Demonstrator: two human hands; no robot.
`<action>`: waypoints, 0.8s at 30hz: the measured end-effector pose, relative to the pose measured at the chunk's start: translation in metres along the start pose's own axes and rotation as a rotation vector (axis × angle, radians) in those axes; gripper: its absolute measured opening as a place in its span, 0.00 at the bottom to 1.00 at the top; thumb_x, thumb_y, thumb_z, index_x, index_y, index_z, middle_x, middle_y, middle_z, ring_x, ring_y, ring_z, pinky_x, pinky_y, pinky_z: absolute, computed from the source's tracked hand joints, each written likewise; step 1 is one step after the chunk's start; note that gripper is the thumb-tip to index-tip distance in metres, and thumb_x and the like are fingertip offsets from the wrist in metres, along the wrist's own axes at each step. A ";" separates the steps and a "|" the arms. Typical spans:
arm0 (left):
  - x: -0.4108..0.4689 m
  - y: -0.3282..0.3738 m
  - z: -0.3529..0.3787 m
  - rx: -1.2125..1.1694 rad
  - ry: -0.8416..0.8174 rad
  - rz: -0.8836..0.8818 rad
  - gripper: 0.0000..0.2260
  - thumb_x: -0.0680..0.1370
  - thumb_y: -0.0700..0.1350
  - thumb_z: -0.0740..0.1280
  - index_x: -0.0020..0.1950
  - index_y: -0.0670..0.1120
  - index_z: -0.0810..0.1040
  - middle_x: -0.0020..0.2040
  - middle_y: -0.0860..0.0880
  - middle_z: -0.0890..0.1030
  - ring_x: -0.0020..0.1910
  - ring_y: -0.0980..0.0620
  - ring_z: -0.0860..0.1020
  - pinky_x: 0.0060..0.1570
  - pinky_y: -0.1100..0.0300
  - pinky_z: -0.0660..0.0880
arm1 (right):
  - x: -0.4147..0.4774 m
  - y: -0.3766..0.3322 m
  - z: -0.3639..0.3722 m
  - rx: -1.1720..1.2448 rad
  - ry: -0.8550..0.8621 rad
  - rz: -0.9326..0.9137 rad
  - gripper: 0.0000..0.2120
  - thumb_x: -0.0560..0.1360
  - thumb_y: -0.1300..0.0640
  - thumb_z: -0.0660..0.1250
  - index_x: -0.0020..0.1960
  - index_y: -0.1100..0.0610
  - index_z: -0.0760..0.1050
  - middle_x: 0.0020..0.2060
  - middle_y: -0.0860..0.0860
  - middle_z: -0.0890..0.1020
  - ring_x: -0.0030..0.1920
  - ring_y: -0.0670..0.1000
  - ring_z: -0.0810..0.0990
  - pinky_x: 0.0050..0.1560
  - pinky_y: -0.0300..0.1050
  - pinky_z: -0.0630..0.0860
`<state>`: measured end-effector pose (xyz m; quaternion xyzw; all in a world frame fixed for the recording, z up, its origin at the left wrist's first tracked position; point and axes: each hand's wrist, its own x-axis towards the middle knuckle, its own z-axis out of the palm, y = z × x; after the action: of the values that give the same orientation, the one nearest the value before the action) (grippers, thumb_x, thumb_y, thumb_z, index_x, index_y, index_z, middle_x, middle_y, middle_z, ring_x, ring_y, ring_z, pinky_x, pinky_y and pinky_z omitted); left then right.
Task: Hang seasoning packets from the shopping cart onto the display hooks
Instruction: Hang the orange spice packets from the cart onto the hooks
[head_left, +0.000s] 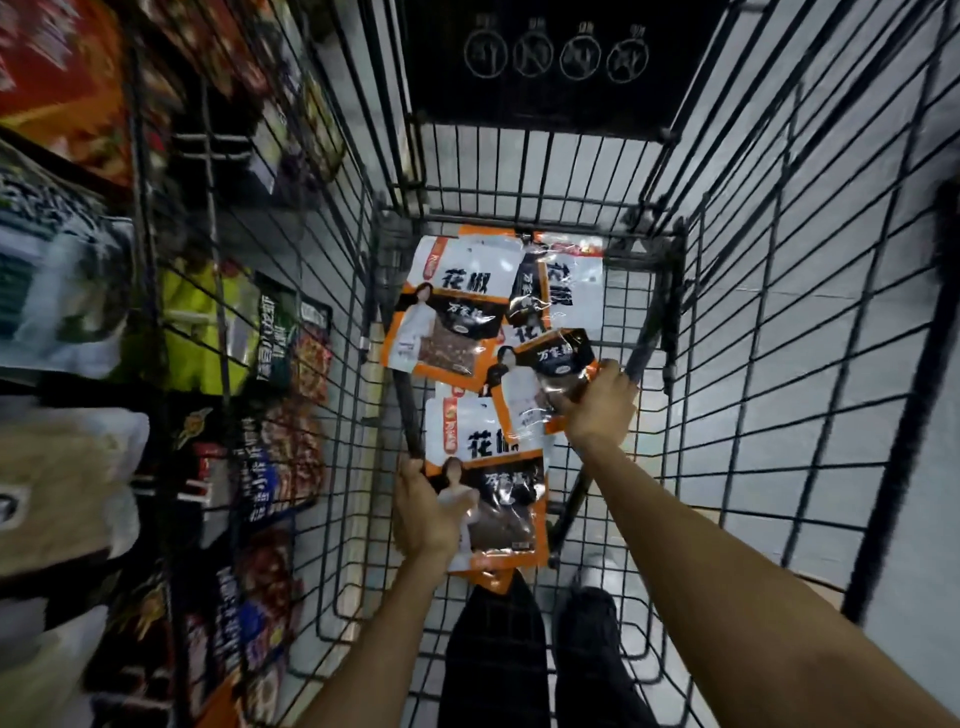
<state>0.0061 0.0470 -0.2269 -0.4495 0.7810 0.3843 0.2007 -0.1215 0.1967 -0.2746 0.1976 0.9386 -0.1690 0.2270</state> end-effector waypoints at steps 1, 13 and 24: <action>0.001 0.000 -0.001 -0.004 0.007 -0.003 0.26 0.67 0.42 0.77 0.61 0.40 0.70 0.59 0.43 0.72 0.57 0.43 0.73 0.44 0.58 0.70 | -0.002 -0.001 0.000 0.026 0.033 0.001 0.34 0.68 0.49 0.75 0.66 0.63 0.65 0.62 0.60 0.74 0.64 0.60 0.70 0.64 0.54 0.69; 0.011 -0.010 -0.035 -0.115 -0.134 -0.216 0.21 0.63 0.36 0.79 0.53 0.36 0.79 0.51 0.38 0.82 0.49 0.42 0.80 0.39 0.60 0.73 | -0.067 0.040 -0.008 0.545 -0.298 0.405 0.19 0.64 0.58 0.79 0.51 0.62 0.79 0.47 0.54 0.83 0.48 0.54 0.82 0.48 0.44 0.78; -0.002 -0.017 -0.044 -0.316 -0.329 -0.225 0.16 0.68 0.35 0.76 0.54 0.37 0.77 0.50 0.40 0.81 0.49 0.43 0.80 0.48 0.52 0.79 | -0.106 0.073 -0.020 0.934 -0.375 0.519 0.22 0.62 0.69 0.78 0.55 0.65 0.78 0.50 0.60 0.83 0.46 0.59 0.83 0.45 0.52 0.81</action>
<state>0.0227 0.0089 -0.2057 -0.4910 0.6131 0.5448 0.2937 -0.0097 0.2366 -0.2220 0.4680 0.6283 -0.5371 0.3126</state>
